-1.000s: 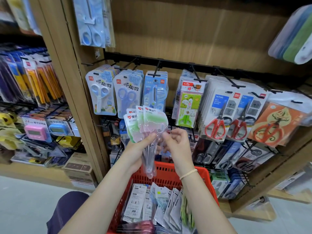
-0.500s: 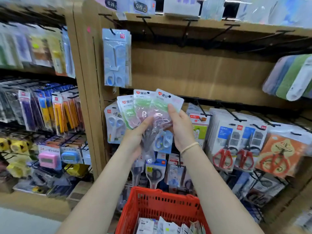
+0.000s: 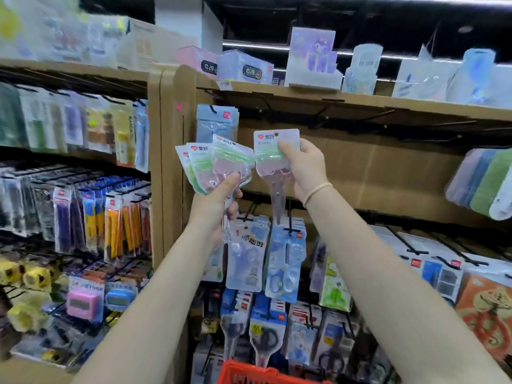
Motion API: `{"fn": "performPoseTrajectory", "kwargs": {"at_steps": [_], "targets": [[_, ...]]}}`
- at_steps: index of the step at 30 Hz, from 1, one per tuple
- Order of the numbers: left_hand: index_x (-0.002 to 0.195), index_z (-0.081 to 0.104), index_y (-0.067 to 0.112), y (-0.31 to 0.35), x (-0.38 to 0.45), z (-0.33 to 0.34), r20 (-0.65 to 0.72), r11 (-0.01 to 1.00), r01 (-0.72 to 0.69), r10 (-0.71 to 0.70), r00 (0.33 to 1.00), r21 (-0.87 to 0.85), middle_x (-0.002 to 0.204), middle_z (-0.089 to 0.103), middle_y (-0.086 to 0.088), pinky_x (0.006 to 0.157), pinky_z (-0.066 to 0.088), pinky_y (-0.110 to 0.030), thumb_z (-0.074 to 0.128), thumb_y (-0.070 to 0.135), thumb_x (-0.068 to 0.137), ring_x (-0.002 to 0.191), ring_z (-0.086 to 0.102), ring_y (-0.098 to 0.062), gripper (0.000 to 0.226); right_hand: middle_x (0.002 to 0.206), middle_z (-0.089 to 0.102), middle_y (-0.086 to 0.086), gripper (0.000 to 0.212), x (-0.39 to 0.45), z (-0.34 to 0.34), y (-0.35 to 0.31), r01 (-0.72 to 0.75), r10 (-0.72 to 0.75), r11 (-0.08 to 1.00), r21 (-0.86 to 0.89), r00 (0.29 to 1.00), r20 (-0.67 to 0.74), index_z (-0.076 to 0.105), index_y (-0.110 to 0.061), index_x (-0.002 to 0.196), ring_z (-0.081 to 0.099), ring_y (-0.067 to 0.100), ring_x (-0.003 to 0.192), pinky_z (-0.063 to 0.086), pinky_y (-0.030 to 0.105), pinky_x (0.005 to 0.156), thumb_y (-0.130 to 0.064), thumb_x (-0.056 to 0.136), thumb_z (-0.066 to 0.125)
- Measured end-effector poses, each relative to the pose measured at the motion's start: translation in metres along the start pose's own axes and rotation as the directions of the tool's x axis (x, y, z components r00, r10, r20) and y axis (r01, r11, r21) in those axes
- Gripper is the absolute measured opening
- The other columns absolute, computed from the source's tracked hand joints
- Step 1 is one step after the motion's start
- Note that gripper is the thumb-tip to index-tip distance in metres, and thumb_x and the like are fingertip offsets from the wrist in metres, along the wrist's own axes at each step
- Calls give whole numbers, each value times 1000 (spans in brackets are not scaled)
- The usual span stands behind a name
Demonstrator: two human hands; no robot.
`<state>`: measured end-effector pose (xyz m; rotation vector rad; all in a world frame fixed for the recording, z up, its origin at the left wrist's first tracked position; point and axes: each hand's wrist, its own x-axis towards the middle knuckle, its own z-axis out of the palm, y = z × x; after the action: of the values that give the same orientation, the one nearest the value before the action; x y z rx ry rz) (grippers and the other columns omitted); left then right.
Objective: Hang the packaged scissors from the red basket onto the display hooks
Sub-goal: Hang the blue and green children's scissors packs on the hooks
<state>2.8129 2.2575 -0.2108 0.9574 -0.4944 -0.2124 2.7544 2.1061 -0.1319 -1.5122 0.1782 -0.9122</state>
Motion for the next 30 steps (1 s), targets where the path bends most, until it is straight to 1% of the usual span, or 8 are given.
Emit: {"fn": "performPoseTrajectory", "kwargs": {"at_steps": [3, 7, 12, 16, 20, 22, 28, 30], "targets": [[109, 63, 14, 5, 7, -7, 3, 999, -30, 30, 1000, -29, 68, 57, 0, 41, 32, -20, 67, 25, 99, 42, 38, -10, 15, 102, 74, 9, 9, 21, 18, -11, 54, -54, 998, -20, 998, -18, 66, -19, 89, 72, 24, 95, 59, 35, 75, -23, 98, 65], [106, 64, 16, 7, 12, -17, 22, 998, -15, 16, 1000, -54, 73, 65, 0, 46, 45, -20, 63, 30, 100, 48, 51, -8, 15, 102, 73, 14, 11, 43, 34, -18, 90, -91, 996, -18, 994, -56, 67, -12, 89, 70, 22, 87, 56, 29, 63, -19, 97, 66], [104, 67, 15, 7, 17, -26, 76, 994, -16, 24, 997, -107, 82, 69, -3, 59, 51, -25, 64, 28, 98, 60, 59, -12, 15, 92, 71, 0, 10, 50, 46, -22, 101, -104, 994, -47, 992, -67, 66, -17, 89, 69, 13, 84, 57, 20, 60, -20, 98, 65], [111, 65, 4, 5, 17, -26, 38, 994, -21, 25, 999, -110, 86, 74, -5, 57, 53, -23, 70, 35, 81, 62, 66, -13, 44, 90, 70, -2, 14, 50, 49, -18, 111, -118, 989, -93, 990, -76, 65, -20, 85, 69, 10, 83, 58, 23, 63, -22, 98, 65], [103, 67, 8, 6, 16, -26, 69, 986, 39, -28, 997, -163, 84, 75, -4, 51, 51, -21, 69, 34, 80, 64, 70, -14, 34, 87, 70, -1, 12, 49, 47, -14, 123, -132, 988, -92, 986, -102, 69, -9, 94, 71, 10, 81, 60, 28, 69, -20, 97, 66], [100, 69, 12, 8, 15, -25, 87, 981, 64, -49, 995, -185, 85, 75, -4, 51, 51, -20, 70, 33, 79, 68, 72, -16, 30, 87, 72, 0, 12, 48, 47, -11, 116, -124, 990, -79, 987, -102, 69, -9, 93, 72, 10, 79, 60, 27, 66, -20, 97, 66], [112, 67, 8, 6, 16, -24, 69, 979, 37, -23, 997, -201, 83, 74, -2, 62, 60, -26, 76, 22, 73, 72, 71, -16, 43, 78, 72, 1, 23, 54, 53, -12, 88, -97, 994, -70, 984, -150, 65, -12, 75, 73, 19, 76, 55, 28, 56, -19, 96, 65], [113, 66, 7, 4, 19, -25, 60, 976, 17, -4, 998, -217, 84, 74, -3, 66, 61, -28, 76, 19, 72, 73, 72, -16, 44, 77, 72, 1, 23, 56, 53, -11, 79, -93, 992, -95, 985, -149, 65, -12, 74, 73, 18, 75, 57, 31, 58, -19, 96, 65]]}}
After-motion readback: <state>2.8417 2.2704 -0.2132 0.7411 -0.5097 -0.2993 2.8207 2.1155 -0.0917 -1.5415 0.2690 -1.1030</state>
